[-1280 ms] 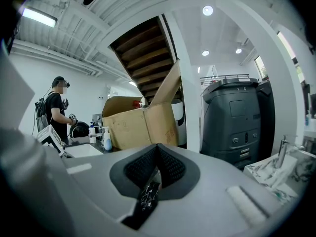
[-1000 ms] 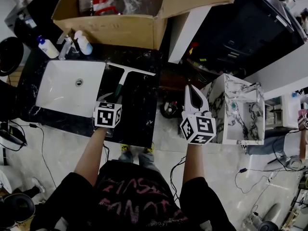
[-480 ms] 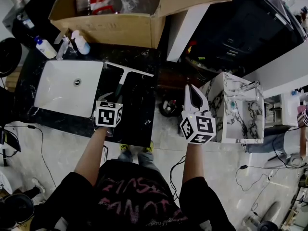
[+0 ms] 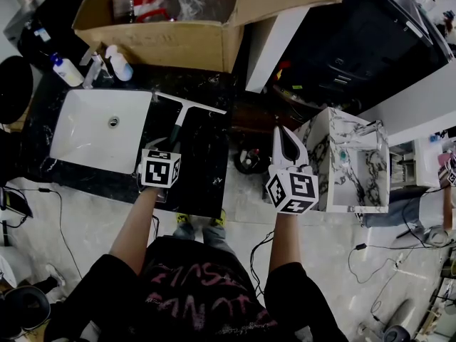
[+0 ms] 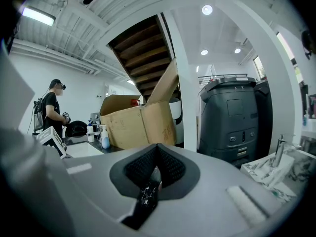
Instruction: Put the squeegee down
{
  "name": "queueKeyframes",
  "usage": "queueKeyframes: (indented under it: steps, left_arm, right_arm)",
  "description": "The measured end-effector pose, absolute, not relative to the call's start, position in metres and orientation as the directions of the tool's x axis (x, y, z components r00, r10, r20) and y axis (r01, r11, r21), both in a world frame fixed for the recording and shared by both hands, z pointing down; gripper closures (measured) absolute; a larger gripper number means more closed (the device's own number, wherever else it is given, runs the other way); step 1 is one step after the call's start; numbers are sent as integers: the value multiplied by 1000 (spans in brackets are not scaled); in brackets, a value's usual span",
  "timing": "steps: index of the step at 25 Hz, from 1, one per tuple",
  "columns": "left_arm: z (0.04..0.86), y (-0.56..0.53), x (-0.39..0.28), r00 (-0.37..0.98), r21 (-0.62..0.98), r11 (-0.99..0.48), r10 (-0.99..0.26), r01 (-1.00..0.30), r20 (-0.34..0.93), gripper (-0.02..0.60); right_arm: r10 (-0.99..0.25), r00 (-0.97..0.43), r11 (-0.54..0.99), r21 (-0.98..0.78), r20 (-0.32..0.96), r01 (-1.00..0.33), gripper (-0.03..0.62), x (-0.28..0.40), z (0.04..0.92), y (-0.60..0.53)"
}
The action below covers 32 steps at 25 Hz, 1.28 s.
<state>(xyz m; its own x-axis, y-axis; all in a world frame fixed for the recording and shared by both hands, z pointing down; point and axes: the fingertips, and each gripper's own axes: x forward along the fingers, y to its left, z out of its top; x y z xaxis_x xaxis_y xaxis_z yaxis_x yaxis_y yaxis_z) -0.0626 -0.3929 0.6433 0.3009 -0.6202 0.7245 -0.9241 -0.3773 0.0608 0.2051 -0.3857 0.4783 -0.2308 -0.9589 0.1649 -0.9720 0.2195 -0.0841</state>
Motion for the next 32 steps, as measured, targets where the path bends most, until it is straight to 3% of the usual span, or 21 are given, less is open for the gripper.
queueKeyframes:
  steps: [21, 32]
  left_arm:
    - [660, -385, -61, 299, 64, -404, -553, -912, 777, 469]
    - [651, -378, -62, 345, 94, -424, -566, -901, 749, 425]
  right_arm:
    - [-957, -233, 222, -83, 172, -972, 582, 203, 481, -382]
    - [-960, -231, 219, -86, 158, -972, 582, 202, 475, -377]
